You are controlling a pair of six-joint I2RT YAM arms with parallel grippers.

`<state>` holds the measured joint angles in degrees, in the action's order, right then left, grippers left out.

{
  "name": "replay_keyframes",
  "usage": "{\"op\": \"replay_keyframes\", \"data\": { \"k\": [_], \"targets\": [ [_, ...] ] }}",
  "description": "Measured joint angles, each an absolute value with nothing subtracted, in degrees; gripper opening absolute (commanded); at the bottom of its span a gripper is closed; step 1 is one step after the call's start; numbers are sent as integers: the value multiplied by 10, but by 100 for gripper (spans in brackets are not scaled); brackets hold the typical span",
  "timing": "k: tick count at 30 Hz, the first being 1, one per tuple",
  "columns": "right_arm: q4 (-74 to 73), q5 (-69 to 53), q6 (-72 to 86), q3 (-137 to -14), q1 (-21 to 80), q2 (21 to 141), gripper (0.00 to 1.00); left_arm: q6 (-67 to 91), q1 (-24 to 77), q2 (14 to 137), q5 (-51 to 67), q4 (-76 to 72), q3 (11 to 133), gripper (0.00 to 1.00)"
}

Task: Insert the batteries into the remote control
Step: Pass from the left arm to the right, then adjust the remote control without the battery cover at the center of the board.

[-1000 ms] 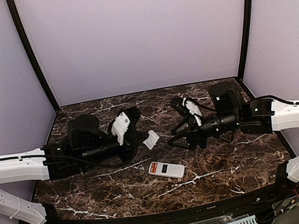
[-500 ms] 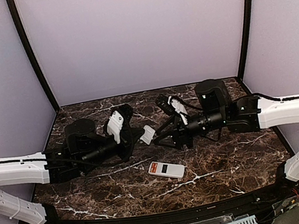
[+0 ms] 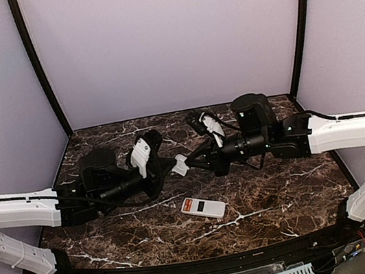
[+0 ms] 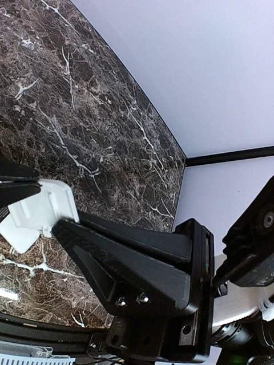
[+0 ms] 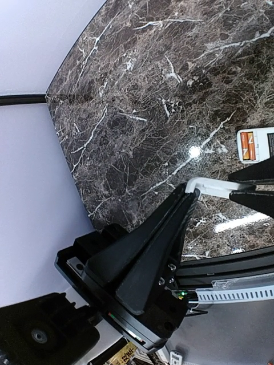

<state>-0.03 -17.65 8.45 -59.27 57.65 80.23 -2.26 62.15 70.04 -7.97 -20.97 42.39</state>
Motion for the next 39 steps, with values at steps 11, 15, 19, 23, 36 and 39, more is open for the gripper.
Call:
{"op": "replay_keyframes", "data": {
  "k": [11, 15, 19, 23, 36, 39],
  "targets": [
    [-11, -152, 82, -590, 571, 793, 0, -24, 622, 680, -80, -183, 415, 98],
    [-36, -103, 81, -564, 543, 745, 0, -38, 622, 630, -73, -153, 396, 99],
    [-58, -68, 83, -534, 504, 693, 0, -72, 622, 652, -40, -94, 404, 98],
    [-76, -47, 86, -516, 479, 661, 0, -126, 621, 751, 12, -21, 436, 99],
    [-99, -42, 89, -498, 470, 645, 0, -303, 621, 1016, 87, 66, 613, 99],
    [-100, -43, 89, -493, 467, 643, 0, -321, 617, 1047, 100, 68, 630, 98]
  ]
}}
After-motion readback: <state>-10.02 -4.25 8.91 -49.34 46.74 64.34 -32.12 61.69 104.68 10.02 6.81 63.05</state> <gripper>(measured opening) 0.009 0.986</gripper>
